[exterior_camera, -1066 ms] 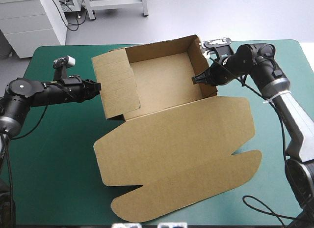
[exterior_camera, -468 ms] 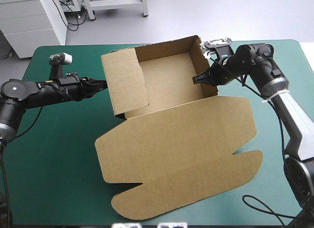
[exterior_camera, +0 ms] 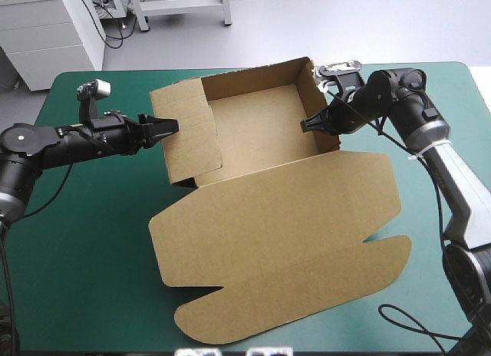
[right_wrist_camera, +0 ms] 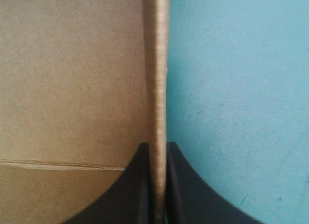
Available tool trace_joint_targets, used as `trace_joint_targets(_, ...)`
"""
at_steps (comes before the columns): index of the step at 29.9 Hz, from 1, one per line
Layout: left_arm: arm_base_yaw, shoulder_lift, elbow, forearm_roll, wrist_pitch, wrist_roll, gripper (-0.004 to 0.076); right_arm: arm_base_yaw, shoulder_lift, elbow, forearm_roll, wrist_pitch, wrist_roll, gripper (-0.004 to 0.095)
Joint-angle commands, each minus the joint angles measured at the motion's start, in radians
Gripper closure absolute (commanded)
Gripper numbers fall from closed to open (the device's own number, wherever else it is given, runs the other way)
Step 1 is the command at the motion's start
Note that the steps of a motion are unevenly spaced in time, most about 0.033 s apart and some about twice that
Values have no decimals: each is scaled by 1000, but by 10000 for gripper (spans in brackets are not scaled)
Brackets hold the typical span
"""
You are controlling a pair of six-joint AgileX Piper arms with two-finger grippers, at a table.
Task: Fold the box
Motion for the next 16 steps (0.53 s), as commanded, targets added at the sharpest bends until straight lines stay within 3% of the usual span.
trace_joint_targets(1,-4,-34,-32,-73,-26,-7,263,4,-48,-31,27,-47,5,925)
trace_joint_targets(11,-24,-35,-32,-13,-18,-100,263,4,-48,-31,27,-47,5,925)
trace_joint_targets(16,-166,-38,-41,197,-88,-264,262,4,-48,-31,22,-47,5,925)
